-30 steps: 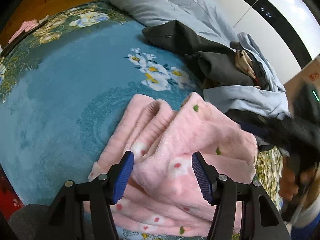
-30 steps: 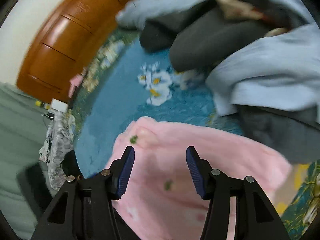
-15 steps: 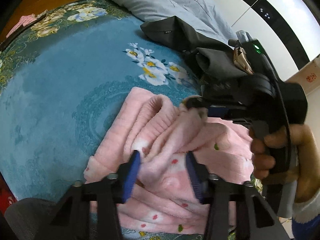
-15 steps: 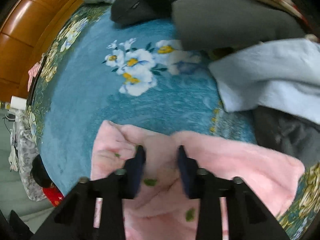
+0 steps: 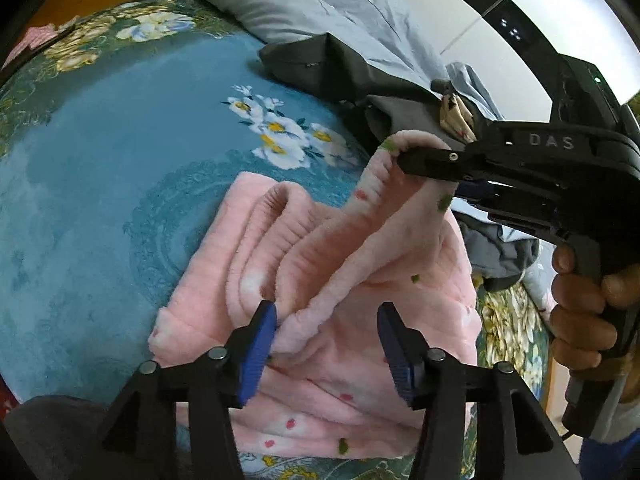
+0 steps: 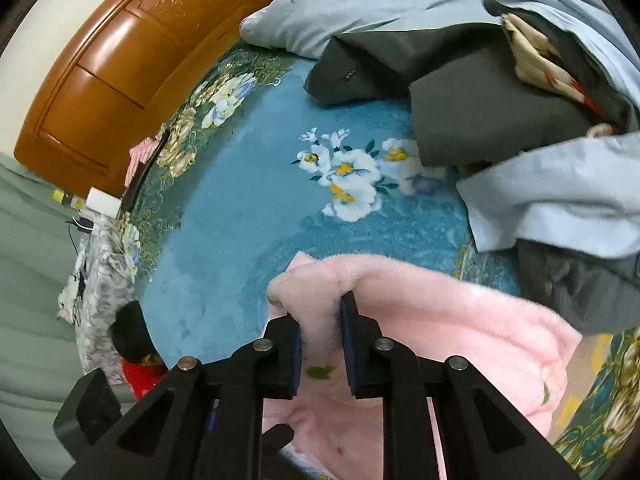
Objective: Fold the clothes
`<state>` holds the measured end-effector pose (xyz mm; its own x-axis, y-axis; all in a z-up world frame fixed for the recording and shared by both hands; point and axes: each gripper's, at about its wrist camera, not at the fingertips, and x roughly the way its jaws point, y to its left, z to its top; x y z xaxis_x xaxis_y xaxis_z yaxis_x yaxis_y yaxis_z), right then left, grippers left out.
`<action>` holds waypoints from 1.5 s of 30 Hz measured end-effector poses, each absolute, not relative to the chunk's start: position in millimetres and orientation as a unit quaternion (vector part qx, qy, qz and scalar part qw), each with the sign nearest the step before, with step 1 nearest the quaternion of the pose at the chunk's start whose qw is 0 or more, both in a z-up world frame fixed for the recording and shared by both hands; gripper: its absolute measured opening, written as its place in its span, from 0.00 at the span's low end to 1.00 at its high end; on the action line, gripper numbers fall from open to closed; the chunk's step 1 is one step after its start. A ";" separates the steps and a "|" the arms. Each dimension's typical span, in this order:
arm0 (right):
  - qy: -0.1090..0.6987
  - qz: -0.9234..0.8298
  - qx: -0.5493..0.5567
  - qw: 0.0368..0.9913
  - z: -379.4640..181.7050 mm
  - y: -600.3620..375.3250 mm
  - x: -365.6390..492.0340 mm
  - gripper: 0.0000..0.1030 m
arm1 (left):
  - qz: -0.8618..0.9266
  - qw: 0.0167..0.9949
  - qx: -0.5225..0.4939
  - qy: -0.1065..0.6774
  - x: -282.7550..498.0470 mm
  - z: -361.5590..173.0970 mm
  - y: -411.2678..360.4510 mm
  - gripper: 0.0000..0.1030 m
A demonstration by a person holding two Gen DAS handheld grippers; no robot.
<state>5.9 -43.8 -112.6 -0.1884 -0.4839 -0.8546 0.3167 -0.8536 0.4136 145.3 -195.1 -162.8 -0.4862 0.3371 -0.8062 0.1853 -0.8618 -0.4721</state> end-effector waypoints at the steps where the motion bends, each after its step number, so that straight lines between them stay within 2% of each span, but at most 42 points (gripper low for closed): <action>1: -0.073 -0.768 0.579 0.264 -110.6 -42.3 7.7 0.17 | 0.821 0.049 -0.509 -0.252 143.3 -163.2 -192.6 0.57; 10: -0.080 -0.771 0.562 0.288 -92.7 -28.7 24.1 0.17 | 0.835 0.085 -0.525 -0.139 117.3 -156.9 -171.0 0.62; 13: -0.078 -0.773 0.559 0.290 -89.2 -25.6 23.7 0.17 | 0.834 0.115 -0.527 -0.119 114.9 -156.5 -164.7 0.61; 14: -0.077 -0.774 0.558 0.290 -88.1 -24.6 23.3 0.17 | 0.835 0.123 -0.523 -0.119 115.8 -155.0 -164.0 0.57; 15: -0.078 -0.774 0.558 0.289 -88.1 -23.3 22.7 0.17 | 0.837 0.130 -0.518 -0.121 117.4 -152.8 -163.8 0.49; 16: -0.080 -0.774 0.558 0.289 -88.4 -22.0 21.8 0.17 | 0.837 0.132 -0.517 -0.120 118.7 -151.0 -163.2 0.21; 17: -0.082 -0.773 0.558 0.289 -89.2 -22.0 20.8 0.17 | 0.836 0.133 -0.519 -0.116 119.7 -149.4 -162.3 0.07; 20: -0.082 -0.769 0.561 0.296 -91.0 -29.4 17.4 0.17 | 0.833 0.137 -0.524 -0.112 127.7 -141.5 -162.3 0.07; 25: -0.075 -0.747 0.577 0.321 -108.7 -65.6 8.8 0.17 | 0.825 0.100 -0.534 -0.158 144.4 -129.3 -190.9 0.07; 30: -0.068 -0.705 0.636 0.307 -167.1 -107.2 -3.9 0.17 | 0.784 0.026 -0.598 -0.168 140.2 -164.7 -212.8 0.07; 35: -0.041 -0.684 0.668 0.292 -208.9 -125.3 -4.2 0.19 | 0.763 0.001 -0.623 -0.173 138.7 -187.8 -216.1 0.11; 38: -0.049 -0.682 0.664 0.303 -204.0 -122.1 -6.8 0.27 | 0.757 -0.005 -0.629 -0.175 137.5 -194.0 -217.6 0.12; 39: -0.056 -0.684 0.655 0.315 -197.2 -118.1 -6.6 0.40 | 0.757 -0.005 -0.628 -0.178 137.8 -194.0 -218.2 0.12; 40: -0.066 -0.687 0.645 0.328 -189.5 -113.0 -6.2 0.49 | 0.759 -0.003 -0.626 -0.181 138.4 -193.0 -219.0 0.14; 42: -0.084 -0.698 0.622 0.345 -173.2 -95.8 -3.2 0.53 | 0.762 0.000 -0.620 -0.187 139.7 -191.1 -220.5 0.17; 43: -0.094 -0.705 0.611 0.347 -166.0 -84.3 -1.1 0.53 | 0.763 0.002 -0.618 -0.190 140.3 -190.1 -221.2 0.21; 45: -0.114 -0.719 0.593 0.344 -154.0 -58.0 4.4 0.54 | 0.776 0.008 -0.604 -0.183 141.0 -182.7 -220.1 0.38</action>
<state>4.4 -58.0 -154.0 -0.0606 -0.6305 -0.7739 0.3590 -0.7371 0.5725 141.0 -220.1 -182.7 -0.2714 0.2332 -0.9338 0.2093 -0.9327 -0.2938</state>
